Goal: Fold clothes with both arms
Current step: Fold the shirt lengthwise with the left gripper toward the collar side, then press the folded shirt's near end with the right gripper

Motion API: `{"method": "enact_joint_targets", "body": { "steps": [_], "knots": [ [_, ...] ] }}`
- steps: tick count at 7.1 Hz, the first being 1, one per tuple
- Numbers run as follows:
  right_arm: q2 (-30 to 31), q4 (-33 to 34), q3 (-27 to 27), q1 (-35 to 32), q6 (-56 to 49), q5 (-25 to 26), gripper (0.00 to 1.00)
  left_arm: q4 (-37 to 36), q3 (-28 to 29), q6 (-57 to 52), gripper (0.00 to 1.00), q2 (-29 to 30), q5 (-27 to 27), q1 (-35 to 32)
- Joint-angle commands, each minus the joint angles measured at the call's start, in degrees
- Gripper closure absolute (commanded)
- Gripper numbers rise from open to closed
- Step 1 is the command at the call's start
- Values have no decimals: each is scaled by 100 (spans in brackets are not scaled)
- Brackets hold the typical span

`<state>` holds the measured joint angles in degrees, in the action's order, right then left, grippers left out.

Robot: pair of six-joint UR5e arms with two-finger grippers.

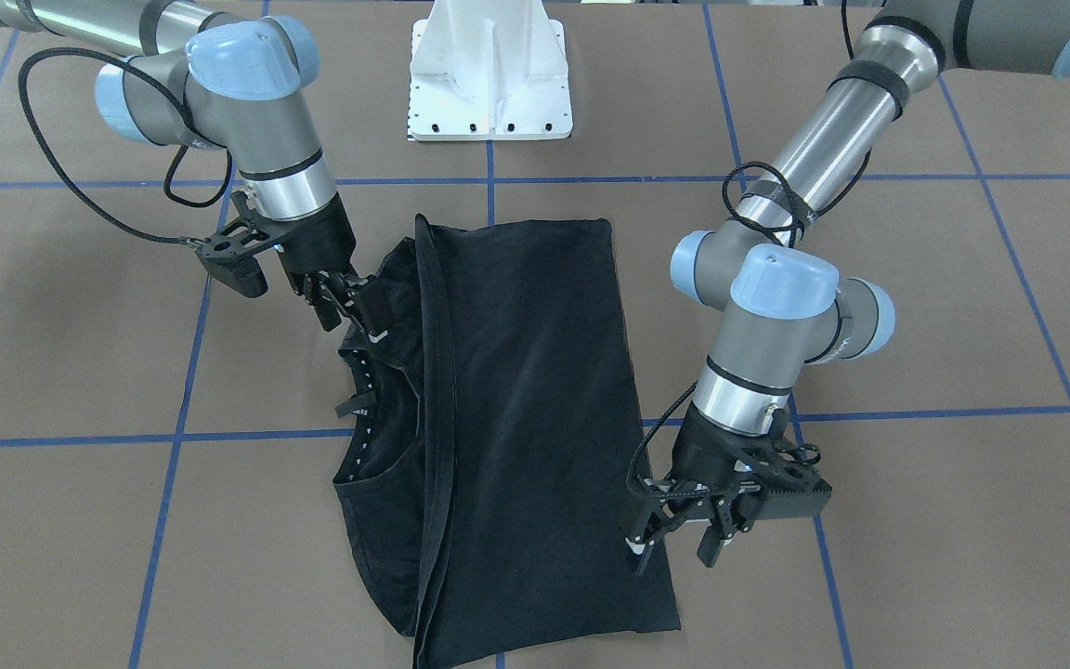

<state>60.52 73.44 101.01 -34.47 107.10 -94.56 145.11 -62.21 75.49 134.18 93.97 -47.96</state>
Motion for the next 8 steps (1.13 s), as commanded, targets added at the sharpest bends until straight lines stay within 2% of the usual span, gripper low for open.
{"method": "enact_joint_targets", "body": {
  "steps": [1, 2, 3, 4, 5, 6, 7, 8],
  "knots": [
    [-67, 3, -125, 456, -1665, -19, 26, -131, -1148, -775, 2, -1082, 156, -64],
    [-75, 73, -82, 693, -2519, -10, 40, -271, -1466, -920, 2, -1356, 156, -73],
    [-84, 204, -38, 861, -3502, -1, 56, -272, -1522, -922, 2, -1490, 148, -100],
    [-58, 249, -11, 1011, -4260, 25, 61, -272, -1592, -922, 2, -1682, 148, -100],
    [-310, 876, 24, 1064, -4964, 17, 61, -272, -1601, -922, 2, -1719, 139, -100],
    [-774, 2066, 198, 1161, -5771, 60, 61, -272, -1593, -904, 2, -1728, 130, -100],
    [-1100, 2817, 261, 1353, -6023, 113, 59, -272, -1592, -904, 2, -1824, 121, -100],
    [-1130, 3216, 218, 1686, -6174, 600, 55, -264, -1592, -878, 2, -1834, 113, -100]
  ]
}}
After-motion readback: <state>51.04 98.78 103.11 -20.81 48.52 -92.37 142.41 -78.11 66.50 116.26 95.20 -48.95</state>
